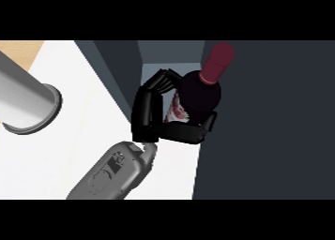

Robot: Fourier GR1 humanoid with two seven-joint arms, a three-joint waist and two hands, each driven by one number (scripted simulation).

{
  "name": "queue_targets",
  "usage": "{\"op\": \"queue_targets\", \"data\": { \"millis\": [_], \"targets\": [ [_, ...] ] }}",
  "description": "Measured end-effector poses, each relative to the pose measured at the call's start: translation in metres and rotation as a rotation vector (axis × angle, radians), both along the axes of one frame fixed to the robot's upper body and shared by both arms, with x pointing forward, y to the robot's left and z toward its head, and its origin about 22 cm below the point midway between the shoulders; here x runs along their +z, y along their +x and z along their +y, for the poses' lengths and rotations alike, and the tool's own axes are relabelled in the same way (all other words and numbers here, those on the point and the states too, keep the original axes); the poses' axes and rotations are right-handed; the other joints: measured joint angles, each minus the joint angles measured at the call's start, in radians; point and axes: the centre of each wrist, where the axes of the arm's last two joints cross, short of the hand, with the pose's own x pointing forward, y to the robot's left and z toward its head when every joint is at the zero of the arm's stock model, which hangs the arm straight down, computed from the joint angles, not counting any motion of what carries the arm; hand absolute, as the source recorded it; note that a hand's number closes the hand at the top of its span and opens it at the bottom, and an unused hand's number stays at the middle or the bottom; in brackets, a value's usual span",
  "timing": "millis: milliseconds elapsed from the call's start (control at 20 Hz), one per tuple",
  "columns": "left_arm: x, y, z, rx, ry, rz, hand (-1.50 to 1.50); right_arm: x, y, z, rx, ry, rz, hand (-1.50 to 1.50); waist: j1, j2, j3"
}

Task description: Pick up the wine, place it into the cabinet and close the cabinet

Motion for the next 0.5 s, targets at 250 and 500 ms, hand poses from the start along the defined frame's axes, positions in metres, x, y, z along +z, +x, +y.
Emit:
{"op": "queue_targets", "data": {
  "millis": [250,500],
  "targets": [
    [-0.021,0.007,0.006,0.025,0.062,0.0,1.5,0.002,0.001,-0.001,-0.01,-0.005,-0.01,-1.5,0.002,0.0,0.0],
    [-0.04,0.013,0.007,0.051,0.109,-0.011,1.5,0.001,0.001,0.0,-0.002,-0.003,-0.006,-1.5,0.001,0.0,0.0]
  ]
}}
